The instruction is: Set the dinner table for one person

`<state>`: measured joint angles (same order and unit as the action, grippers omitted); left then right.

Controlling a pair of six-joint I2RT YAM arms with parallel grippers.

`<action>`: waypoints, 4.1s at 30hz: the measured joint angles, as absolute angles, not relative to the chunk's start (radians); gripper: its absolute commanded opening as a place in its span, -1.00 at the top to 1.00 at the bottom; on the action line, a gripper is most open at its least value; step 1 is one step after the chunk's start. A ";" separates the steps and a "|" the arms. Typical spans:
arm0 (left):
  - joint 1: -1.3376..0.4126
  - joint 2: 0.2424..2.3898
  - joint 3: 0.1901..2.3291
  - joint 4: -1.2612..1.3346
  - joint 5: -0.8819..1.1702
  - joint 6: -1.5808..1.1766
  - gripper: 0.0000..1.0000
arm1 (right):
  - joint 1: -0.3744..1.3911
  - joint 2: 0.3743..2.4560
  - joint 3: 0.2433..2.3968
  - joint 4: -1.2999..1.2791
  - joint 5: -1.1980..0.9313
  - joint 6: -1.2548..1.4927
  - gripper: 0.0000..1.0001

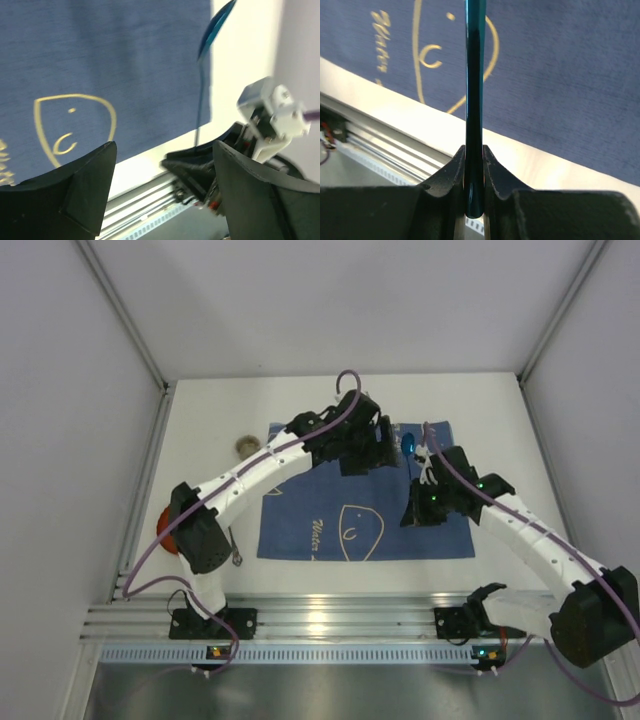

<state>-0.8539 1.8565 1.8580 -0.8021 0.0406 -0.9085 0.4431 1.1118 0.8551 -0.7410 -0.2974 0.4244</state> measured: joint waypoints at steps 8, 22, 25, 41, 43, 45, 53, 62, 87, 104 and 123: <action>-0.726 1.629 1.504 -0.852 -0.027 -0.925 -0.65 | 0.433 1.336 0.863 -0.815 -0.220 0.368 1.00; -0.663 1.226 1.206 -0.902 -0.099 -0.987 -0.67 | 0.364 1.637 0.932 -0.793 -0.159 0.350 0.92; -0.622 1.190 1.158 -0.936 -0.103 -0.994 -0.67 | 0.361 1.654 0.937 -0.794 -0.172 0.352 0.45; -0.389 1.158 1.120 -1.068 -0.146 -0.891 -0.66 | 0.362 1.552 0.928 -0.818 -0.194 0.373 0.05; -0.357 1.185 1.131 -1.083 -0.181 -0.857 -0.64 | 0.362 1.491 0.928 -0.839 -0.194 0.378 0.04; -0.334 1.217 1.135 -1.094 -0.222 -0.822 -0.62 | 0.362 1.427 0.932 -0.860 -0.197 0.379 0.03; -0.306 1.516 1.155 -1.124 -0.451 -0.679 -0.43 | 0.362 1.275 0.939 -0.942 -0.220 0.389 0.03; -0.186 1.631 1.148 -1.018 -0.458 -0.560 -0.30 | 0.362 1.267 0.939 -0.970 -0.231 0.388 0.05; -0.048 1.729 1.134 -0.921 -0.303 -0.480 1.00 | 0.362 1.270 0.939 -0.976 -0.232 0.367 0.10; -0.910 2.077 1.938 -1.018 -0.161 -0.757 1.00 | 0.357 1.150 1.319 -1.113 -0.098 0.412 -0.57; -0.966 2.355 2.101 -0.994 -0.126 -0.826 -0.81 | 0.356 0.943 1.158 -1.239 -0.057 0.439 -0.58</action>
<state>-0.9661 2.3547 2.1014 -0.9936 -0.1261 -0.8261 0.3565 0.9428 1.1576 -1.2388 -0.0574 0.4393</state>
